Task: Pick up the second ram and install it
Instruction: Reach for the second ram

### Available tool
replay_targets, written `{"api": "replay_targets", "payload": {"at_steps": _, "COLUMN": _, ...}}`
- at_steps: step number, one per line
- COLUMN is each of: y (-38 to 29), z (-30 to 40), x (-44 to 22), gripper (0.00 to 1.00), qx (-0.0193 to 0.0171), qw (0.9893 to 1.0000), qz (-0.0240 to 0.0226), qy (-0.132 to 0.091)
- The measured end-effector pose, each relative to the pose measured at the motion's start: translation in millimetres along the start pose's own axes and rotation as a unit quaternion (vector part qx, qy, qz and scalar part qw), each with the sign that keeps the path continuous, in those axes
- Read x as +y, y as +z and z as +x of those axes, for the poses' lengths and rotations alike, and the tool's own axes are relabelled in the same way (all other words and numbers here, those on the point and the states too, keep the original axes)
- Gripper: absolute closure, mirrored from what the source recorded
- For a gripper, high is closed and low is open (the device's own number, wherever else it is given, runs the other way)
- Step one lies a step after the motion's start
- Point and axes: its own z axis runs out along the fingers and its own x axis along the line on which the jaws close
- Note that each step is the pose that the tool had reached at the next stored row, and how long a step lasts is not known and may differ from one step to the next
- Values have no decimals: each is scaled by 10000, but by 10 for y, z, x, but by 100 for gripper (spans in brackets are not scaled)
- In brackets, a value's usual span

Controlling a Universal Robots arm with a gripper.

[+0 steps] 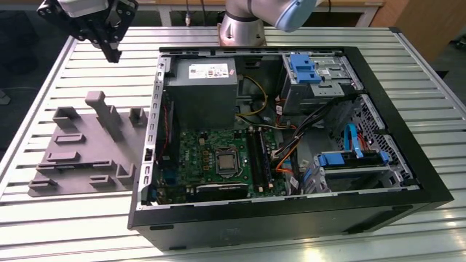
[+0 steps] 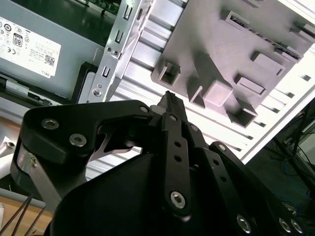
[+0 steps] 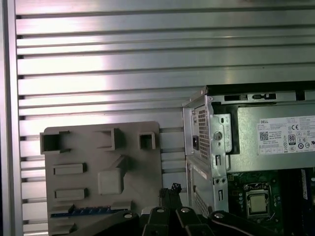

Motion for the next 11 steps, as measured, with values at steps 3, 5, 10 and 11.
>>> {"api": "replay_targets", "payload": {"at_steps": 3, "y": -2, "z": 48, "x": -4, "gripper": 89, "qx": 0, "qw": 10000, "qz": 0, "qy": 0}}
{"api": "replay_targets", "payload": {"at_steps": 5, "y": -3, "z": 78, "x": -6, "gripper": 89, "qx": 0, "qw": 10000, "qz": 0, "qy": 0}}
{"api": "replay_targets", "payload": {"at_steps": 10, "y": -6, "z": 146, "x": -11, "gripper": 89, "qx": 0, "qw": 10000, "qz": 0, "qy": 0}}
{"api": "replay_targets", "payload": {"at_steps": 11, "y": -6, "z": 158, "x": -12, "gripper": 89, "qx": 0, "qw": 10000, "qz": 0, "qy": 0}}
